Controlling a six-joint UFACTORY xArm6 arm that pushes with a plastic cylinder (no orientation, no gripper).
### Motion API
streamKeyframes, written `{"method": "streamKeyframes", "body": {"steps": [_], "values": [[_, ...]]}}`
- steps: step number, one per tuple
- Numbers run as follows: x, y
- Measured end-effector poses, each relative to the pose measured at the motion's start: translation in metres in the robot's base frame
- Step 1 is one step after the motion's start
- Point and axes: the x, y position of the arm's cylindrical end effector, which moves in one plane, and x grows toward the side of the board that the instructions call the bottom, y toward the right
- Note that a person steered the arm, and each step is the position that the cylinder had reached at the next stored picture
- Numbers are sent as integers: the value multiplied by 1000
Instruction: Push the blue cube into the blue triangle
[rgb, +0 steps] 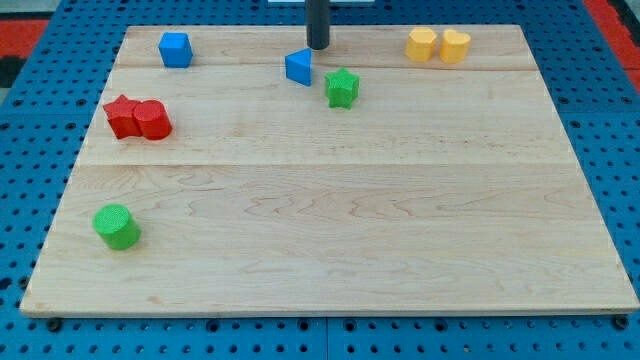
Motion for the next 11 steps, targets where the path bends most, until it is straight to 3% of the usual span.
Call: {"method": "streamKeyframes", "body": {"steps": [2, 3, 4, 5, 6, 7, 9, 10, 11], "values": [[74, -105], [117, -119], [127, -93], [174, -77], [214, -102], [195, -64], [68, -42], [36, -49], [36, -49]]}}
